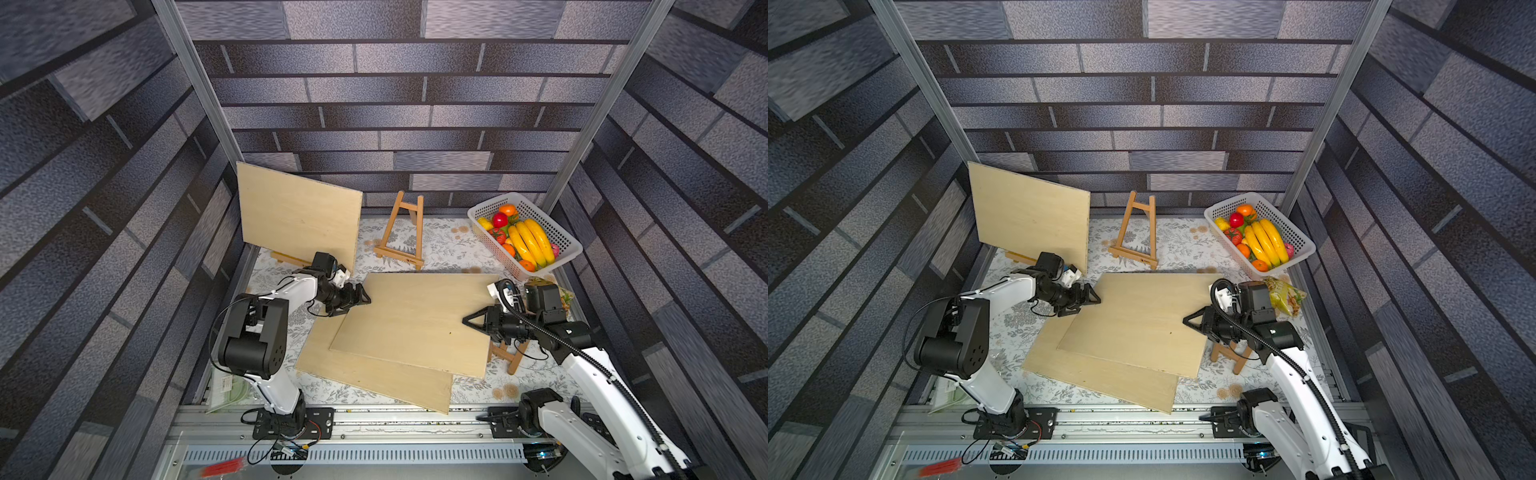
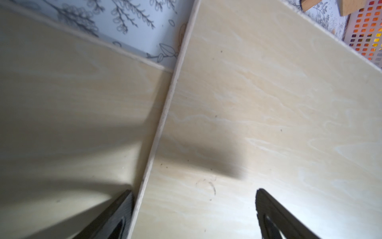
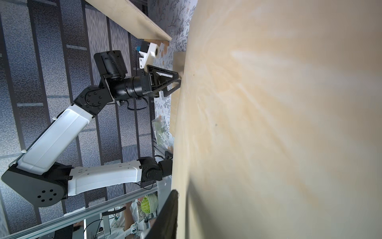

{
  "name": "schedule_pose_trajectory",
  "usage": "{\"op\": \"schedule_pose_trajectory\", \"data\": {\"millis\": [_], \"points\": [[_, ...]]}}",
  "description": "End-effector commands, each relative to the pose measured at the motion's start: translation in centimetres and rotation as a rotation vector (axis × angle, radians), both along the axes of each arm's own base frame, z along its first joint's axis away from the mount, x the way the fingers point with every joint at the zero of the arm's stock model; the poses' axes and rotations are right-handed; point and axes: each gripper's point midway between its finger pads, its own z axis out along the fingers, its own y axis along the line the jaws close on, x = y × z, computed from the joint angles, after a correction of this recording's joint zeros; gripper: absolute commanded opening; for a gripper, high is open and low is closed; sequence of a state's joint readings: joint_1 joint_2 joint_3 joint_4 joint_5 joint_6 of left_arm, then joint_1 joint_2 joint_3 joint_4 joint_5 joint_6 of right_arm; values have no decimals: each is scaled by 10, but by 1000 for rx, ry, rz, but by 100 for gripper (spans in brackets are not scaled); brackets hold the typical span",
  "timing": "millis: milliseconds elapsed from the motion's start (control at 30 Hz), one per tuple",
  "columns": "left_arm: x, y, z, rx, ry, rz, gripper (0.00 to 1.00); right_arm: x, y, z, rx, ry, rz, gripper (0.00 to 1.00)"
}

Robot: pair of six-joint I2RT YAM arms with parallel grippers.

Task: Assemble the easel
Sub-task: Pick up the drawing board.

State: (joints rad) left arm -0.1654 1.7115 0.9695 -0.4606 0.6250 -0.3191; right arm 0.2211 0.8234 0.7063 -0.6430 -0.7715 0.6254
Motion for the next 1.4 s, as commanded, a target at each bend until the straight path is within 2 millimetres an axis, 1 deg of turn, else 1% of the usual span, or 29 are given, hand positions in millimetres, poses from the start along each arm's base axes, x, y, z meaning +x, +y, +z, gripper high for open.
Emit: {"op": "schedule_pose_trajectory", "data": {"millis": [0,133,300,367,433,500,533,633,700,933,1000,1133,1267,1367], "points": [[-69,5,-63,102,299,-44,94,0,5,12,29,-8,27,16],[-70,5,-64,100,300,-42,94,-3,-1,7,-25,-6,21,0],[-67,5,-59,98,296,-42,94,-10,-15,-4,-149,-51,40,0],[-64,6,-54,92,290,-41,94,-15,-20,-6,-203,-116,80,0],[-62,7,-50,83,285,-33,94,-17,-27,-7,-265,-175,90,0],[-58,10,-44,72,275,-21,94,-15,-28,1,-269,-232,88,0],[-57,11,-41,66,270,-14,94,-12,-31,2,-290,-244,72,0],[-53,15,-33,47,257,6,94,-8,-29,6,-287,-255,84,0],[-51,17,-29,32,249,20,94,-5,-32,7,-305,-261,70,0],[-43,29,-10,-71,224,111,94,-9,-37,39,-314,-438,48,0],[-40,33,-4,-100,216,140,94,-10,-35,44,-290,-455,35,0],[-37,42,6,-157,204,195,95,-5,-23,56,-158,-449,-1,0],[-36,48,14,-173,192,216,95,-3,-25,70,-144,-476,-39,0],[-38,51,14,-175,197,216,95,-5,-26,84,-118,-504,-61,0]]}}
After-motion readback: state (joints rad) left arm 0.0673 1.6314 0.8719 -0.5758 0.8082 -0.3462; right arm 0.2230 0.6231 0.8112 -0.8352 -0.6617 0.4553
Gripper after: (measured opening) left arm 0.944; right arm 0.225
